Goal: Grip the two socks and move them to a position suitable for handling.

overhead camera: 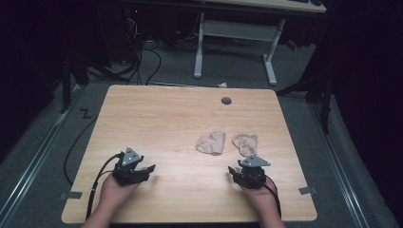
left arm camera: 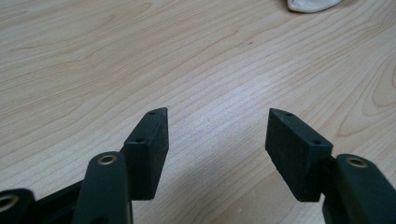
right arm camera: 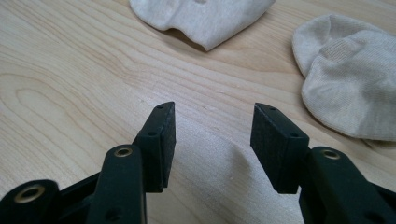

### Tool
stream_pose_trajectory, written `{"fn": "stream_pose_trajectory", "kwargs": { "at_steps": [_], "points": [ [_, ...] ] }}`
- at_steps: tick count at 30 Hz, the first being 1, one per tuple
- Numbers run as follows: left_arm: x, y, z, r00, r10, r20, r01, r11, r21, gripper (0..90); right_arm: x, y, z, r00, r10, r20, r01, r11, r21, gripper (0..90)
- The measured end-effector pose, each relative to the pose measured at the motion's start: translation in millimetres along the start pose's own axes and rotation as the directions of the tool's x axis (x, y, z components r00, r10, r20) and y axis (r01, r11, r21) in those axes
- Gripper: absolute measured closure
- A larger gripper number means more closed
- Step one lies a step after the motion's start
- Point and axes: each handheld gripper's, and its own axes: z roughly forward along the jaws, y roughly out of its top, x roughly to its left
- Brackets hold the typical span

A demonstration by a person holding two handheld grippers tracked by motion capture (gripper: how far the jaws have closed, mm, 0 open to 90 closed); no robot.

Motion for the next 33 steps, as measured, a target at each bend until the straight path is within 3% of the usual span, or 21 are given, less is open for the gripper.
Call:
{"fn": "stream_pose_trajectory", "kwargs": {
  "at_steps": [6,12,20,24,33],
  "points": [
    [-1.3,0.5,1.4,1.0000,0.009,0.001,-0.009,0.9999,0.006,40.0,1.1,0.9,-1.3,1.0000,0.000,-0.003,0.000,1.000,-0.007,50.6],
    [-2.8,0.0,3.3,0.9999,0.016,0.003,-0.016,0.9998,0.014,40.0,-0.8,1.2,-0.7,0.9998,0.007,-0.021,-0.007,1.000,-0.014,45.3],
    [-2.5,0.0,4.0,0.9998,0.017,0.006,-0.017,0.9997,0.015,40.1,5.1,3.0,-2.5,0.9999,-0.009,-0.005,0.009,0.999,-0.038,35.0],
    [-2.7,0.0,4.0,0.9998,0.017,0.006,-0.017,0.9997,0.015,40.2,8.8,4.3,0.8,0.9993,-0.028,-0.026,0.028,1.000,-0.005,32.8],
    [-3.9,-0.6,4.4,0.9997,0.017,0.014,-0.018,0.9995,0.027,41.0,15.0,10.2,4.0,0.9967,-0.033,-0.073,0.033,0.999,-0.005,35.3]
  ]
}}
